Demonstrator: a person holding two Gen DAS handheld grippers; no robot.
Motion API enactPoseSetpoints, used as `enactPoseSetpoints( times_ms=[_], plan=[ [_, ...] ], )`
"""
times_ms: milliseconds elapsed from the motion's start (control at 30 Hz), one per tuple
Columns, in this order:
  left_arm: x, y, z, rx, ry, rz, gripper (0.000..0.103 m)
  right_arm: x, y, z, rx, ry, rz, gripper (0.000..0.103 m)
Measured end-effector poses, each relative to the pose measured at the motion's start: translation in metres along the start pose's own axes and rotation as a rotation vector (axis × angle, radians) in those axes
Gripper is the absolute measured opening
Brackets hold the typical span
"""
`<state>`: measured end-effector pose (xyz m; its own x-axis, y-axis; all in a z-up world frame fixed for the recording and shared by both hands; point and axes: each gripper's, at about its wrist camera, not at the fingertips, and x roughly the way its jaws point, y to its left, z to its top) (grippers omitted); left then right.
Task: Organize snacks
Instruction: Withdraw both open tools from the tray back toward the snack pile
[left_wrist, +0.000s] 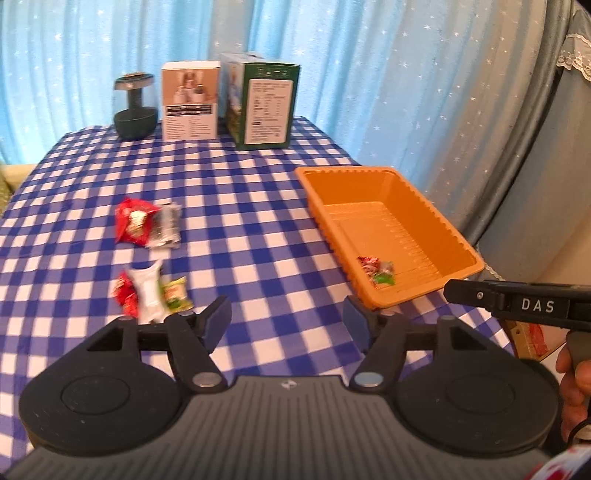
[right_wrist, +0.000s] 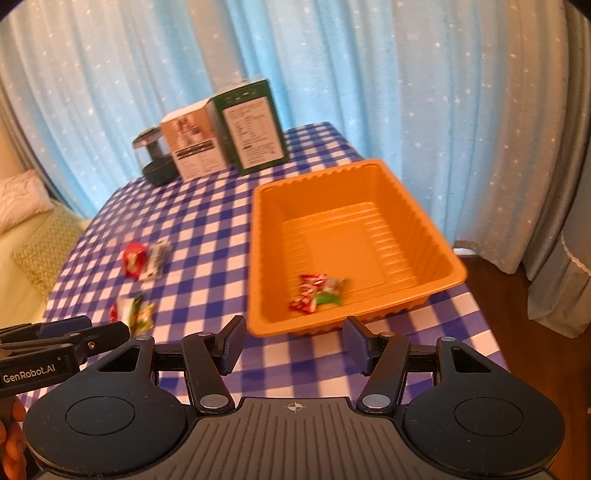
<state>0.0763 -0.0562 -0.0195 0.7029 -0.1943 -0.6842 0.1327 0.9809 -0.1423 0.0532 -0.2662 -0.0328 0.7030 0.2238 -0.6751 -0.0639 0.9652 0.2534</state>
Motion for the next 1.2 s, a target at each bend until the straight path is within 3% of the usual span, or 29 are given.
enactPoseSetpoints(
  times_ms=[500, 1200],
  plan=[
    [-0.041, 0.057, -0.02, -0.069, -0.017, 0.139, 0.071, 0.004, 0.05, -0.014, -0.085, 0.027, 0.063, 0.058],
    [-0.045, 0.105, -0.027, -0.116, -0.008, 0.22, 0.073, 0.026, 0.087, -0.021, -0.179, 0.032, 0.1, 0.058]
  ],
)
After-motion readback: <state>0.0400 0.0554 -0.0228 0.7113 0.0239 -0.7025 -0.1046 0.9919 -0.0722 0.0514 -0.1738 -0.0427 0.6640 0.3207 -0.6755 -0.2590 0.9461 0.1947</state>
